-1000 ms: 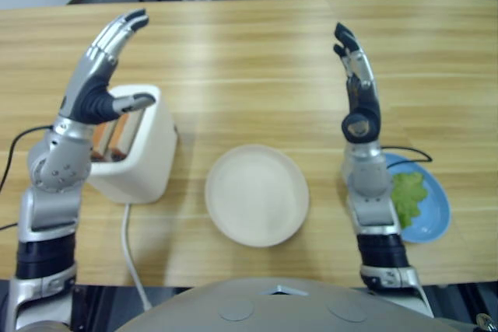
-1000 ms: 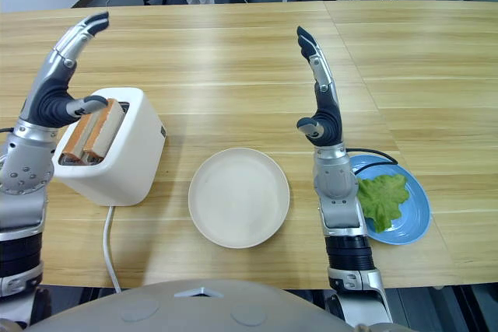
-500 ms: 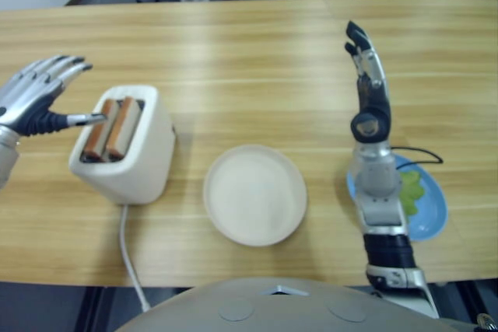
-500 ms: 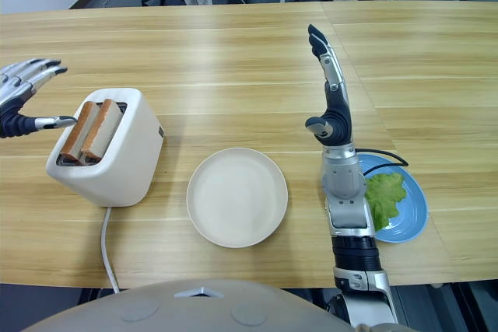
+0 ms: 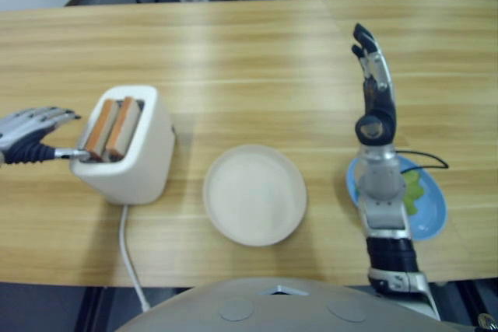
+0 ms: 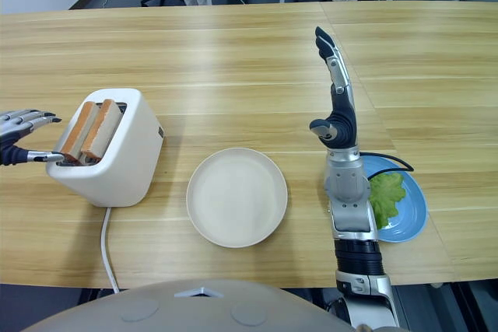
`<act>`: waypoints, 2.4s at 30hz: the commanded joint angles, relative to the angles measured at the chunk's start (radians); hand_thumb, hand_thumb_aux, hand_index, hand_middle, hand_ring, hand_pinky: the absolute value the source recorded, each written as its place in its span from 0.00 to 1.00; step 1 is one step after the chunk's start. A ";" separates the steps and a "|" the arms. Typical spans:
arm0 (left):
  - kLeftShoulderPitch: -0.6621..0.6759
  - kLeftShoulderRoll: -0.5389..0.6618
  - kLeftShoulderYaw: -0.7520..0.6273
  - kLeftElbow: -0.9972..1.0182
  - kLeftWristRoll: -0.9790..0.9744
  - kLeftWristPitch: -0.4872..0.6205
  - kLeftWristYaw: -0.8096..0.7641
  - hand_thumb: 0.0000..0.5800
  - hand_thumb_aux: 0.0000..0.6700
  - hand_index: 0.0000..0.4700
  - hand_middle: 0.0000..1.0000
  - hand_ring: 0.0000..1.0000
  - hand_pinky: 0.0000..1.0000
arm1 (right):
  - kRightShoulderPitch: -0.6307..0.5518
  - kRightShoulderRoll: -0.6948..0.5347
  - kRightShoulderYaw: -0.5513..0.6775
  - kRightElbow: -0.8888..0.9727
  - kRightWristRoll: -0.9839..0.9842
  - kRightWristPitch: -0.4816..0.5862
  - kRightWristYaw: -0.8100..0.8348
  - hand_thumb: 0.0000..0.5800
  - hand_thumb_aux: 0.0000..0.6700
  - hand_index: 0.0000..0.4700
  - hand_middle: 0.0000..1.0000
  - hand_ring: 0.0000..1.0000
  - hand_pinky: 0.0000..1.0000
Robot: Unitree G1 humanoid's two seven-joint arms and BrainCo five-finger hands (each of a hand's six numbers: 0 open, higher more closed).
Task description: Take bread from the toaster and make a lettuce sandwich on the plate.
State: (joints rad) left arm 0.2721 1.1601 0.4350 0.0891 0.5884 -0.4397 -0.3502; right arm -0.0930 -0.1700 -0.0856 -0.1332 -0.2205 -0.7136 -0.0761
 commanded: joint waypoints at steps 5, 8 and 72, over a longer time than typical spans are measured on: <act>-0.005 0.015 -0.042 -0.015 0.008 -0.006 -0.019 0.00 0.00 0.00 0.00 0.00 0.00 | 0.016 -0.013 -0.019 -0.020 0.002 -0.002 -0.001 0.00 0.00 0.00 0.00 0.00 0.00; -0.013 0.012 -0.057 -0.015 0.010 -0.006 -0.016 0.00 0.00 0.00 0.00 0.00 0.00 | 0.017 -0.015 -0.019 -0.018 0.001 -0.002 -0.001 0.00 0.00 0.00 0.00 0.00 0.00; -0.138 -0.103 -0.195 -0.093 -0.085 0.209 0.017 1.00 1.00 0.98 0.00 0.00 0.00 | 0.035 -0.048 -0.014 0.001 -0.020 0.006 0.004 0.00 0.00 0.00 0.00 0.00 0.00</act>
State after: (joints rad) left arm 0.1300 1.0694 0.2404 0.0175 0.5083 -0.2394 -0.3192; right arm -0.0596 -0.2135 -0.0930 -0.1267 -0.2386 -0.7159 -0.0756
